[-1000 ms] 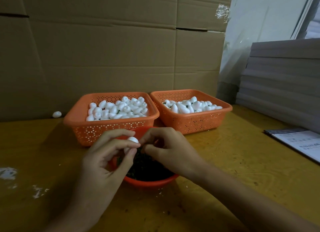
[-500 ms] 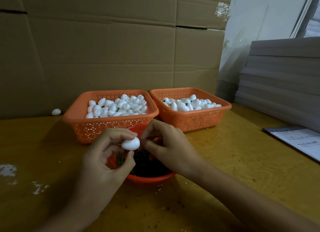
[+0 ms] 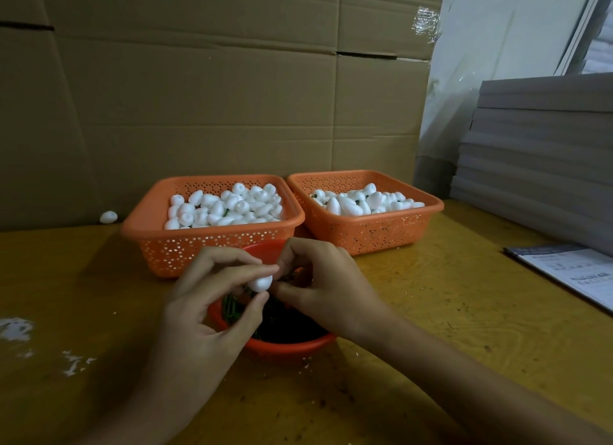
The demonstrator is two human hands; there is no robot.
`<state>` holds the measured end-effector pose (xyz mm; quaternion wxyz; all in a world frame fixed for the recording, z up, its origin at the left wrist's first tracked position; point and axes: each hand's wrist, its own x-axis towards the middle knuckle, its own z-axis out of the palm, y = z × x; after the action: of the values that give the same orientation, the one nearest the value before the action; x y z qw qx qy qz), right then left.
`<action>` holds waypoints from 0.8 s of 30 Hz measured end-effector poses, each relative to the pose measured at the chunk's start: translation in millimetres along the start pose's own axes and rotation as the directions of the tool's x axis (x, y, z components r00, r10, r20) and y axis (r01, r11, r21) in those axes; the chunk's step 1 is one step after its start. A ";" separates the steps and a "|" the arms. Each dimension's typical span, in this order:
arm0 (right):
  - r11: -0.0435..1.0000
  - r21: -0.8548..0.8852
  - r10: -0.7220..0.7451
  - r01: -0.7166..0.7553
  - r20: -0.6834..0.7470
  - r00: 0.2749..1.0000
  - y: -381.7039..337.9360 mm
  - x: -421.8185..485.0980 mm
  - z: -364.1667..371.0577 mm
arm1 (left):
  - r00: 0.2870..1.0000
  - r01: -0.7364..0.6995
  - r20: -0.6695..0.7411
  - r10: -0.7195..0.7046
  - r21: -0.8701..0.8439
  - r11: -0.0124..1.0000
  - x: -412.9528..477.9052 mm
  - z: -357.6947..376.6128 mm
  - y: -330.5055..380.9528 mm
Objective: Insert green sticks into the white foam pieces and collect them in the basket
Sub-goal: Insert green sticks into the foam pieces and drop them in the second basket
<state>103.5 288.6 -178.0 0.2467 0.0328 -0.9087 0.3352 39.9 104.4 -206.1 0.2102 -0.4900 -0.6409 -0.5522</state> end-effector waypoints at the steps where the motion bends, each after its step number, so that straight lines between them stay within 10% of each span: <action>1: 1.000 0.003 -0.005 0.005 0.003 1.000 0.0 -0.2 0.1 | 1.000 0.000 -0.001 0.000 0.001 1.000 -0.3 0.0 -0.3; 19: 1.000 -0.025 0.018 -0.018 -0.025 1.000 -4.1 -0.9 -2.6 | 0.991 0.110 -0.068 -0.118 -0.109 0.988 -1.3 0.3 -0.9; 24: 0.973 0.227 0.051 -0.041 -0.035 0.998 -5.1 -0.7 -5.5 | 0.970 0.178 -0.128 -0.209 -0.215 0.960 -1.4 1.2 -0.2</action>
<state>107.6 288.0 -171.8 0.2518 0.0328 -0.8599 0.4428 40.6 104.9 -207.7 0.1517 -0.4008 -0.6088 -0.6676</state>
